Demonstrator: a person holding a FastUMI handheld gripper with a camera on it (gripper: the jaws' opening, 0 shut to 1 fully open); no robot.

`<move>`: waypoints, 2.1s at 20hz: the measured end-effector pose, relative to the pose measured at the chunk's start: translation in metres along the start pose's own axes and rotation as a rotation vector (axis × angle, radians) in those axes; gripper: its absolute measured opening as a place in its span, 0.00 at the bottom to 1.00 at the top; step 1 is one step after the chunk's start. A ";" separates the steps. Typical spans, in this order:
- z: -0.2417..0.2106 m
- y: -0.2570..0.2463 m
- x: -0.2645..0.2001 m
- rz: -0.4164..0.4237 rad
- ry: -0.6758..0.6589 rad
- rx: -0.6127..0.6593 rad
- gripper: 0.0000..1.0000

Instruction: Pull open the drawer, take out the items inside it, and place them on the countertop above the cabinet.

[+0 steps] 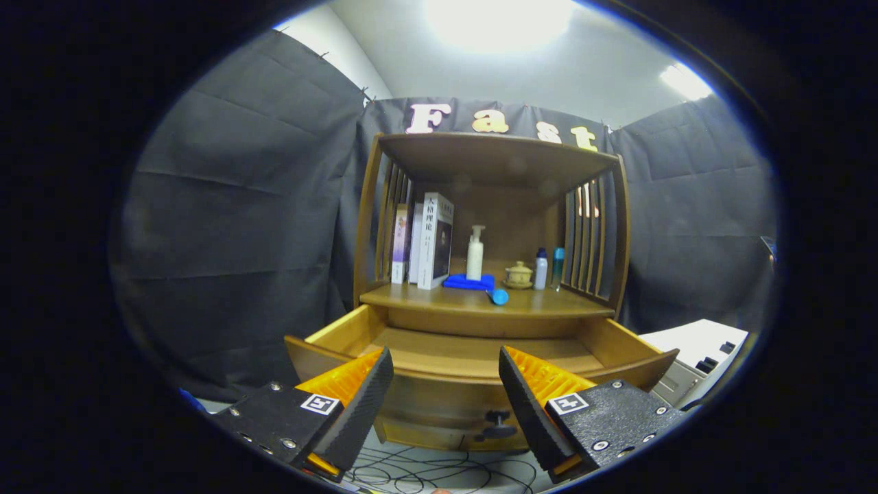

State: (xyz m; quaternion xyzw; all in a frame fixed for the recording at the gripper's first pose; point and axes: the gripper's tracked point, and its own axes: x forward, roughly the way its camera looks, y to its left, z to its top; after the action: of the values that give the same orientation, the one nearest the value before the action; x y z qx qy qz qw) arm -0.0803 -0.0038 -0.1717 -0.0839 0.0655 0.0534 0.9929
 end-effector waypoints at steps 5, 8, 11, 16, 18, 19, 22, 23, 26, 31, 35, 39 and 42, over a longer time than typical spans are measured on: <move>-0.038 -0.028 0.012 -0.058 0.062 0.029 0.95; -0.052 -0.036 0.026 -0.076 0.085 0.026 0.95; -0.056 -0.045 0.038 -0.106 0.085 0.010 0.95; -0.056 -0.046 0.043 -0.118 0.060 0.002 0.95; -0.056 -0.047 0.044 -0.113 0.058 0.002 0.95; -0.056 -0.048 0.046 -0.110 0.064 0.006 0.95; -0.054 -0.051 0.053 -0.097 0.075 0.011 0.96; -0.053 -0.052 0.058 -0.094 0.074 0.009 0.96; -0.050 -0.054 0.077 -0.095 0.068 0.006 0.96; -0.040 -0.058 0.120 -0.101 0.033 0.013 0.95; -0.036 -0.061 0.150 -0.107 0.030 0.012 0.95; -0.035 -0.064 0.180 -0.105 0.048 0.007 0.95; -0.036 -0.067 0.200 -0.096 0.061 0.012 0.95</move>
State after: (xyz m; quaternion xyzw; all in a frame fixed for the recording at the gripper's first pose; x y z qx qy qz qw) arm 0.1201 -0.0569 -0.2235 -0.0826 0.0920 0.0025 0.9923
